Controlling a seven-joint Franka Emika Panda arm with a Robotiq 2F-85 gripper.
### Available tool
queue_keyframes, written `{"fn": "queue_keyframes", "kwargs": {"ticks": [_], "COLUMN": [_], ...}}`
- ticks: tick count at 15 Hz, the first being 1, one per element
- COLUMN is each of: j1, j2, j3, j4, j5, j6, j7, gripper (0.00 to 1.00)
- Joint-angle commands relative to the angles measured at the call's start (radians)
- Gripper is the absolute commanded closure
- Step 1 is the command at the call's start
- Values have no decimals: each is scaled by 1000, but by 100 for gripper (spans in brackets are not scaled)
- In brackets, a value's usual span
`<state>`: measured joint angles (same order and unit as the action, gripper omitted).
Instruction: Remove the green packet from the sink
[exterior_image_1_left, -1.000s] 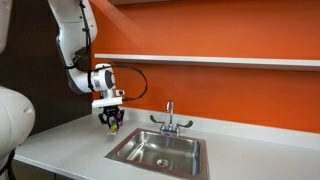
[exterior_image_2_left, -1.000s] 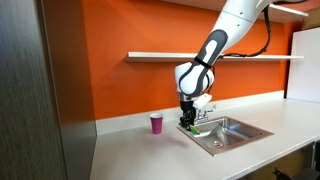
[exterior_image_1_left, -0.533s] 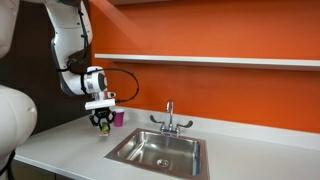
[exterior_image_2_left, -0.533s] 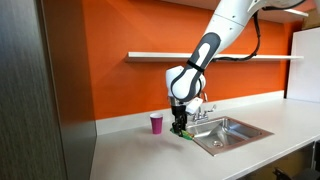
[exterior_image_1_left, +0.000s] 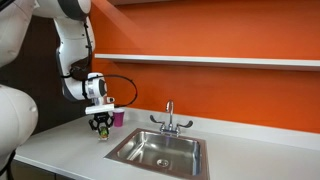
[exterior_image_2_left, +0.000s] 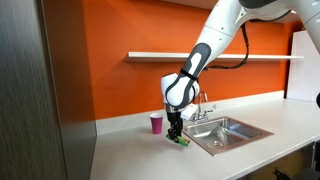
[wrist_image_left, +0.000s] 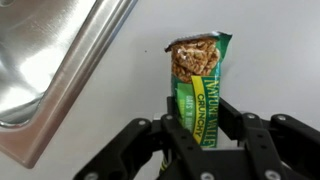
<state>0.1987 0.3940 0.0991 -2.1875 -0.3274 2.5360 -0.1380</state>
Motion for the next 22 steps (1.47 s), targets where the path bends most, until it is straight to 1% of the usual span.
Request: {"fn": "queue_keyframes", "kwargs": {"ticks": [1, 12, 13, 14, 16, 18, 19, 22], "j1": [1, 4, 4, 3, 0, -7, -9, -24], "j2": [44, 102, 102, 101, 94, 78, 64, 24], "j3": [8, 4, 4, 4, 3, 0, -4, -12], "j4": [51, 97, 97, 97, 92, 79, 68, 42], "j5": [-1, 4, 3, 5, 8, 11, 11, 18], "j6": [-14, -22, -22, -22, -21, -18, -14, -14], "j7": [-17, -24, -22, -23, -22, -21, -16, -10], "gripper": [84, 84, 34, 32, 19, 5, 0, 0]}}
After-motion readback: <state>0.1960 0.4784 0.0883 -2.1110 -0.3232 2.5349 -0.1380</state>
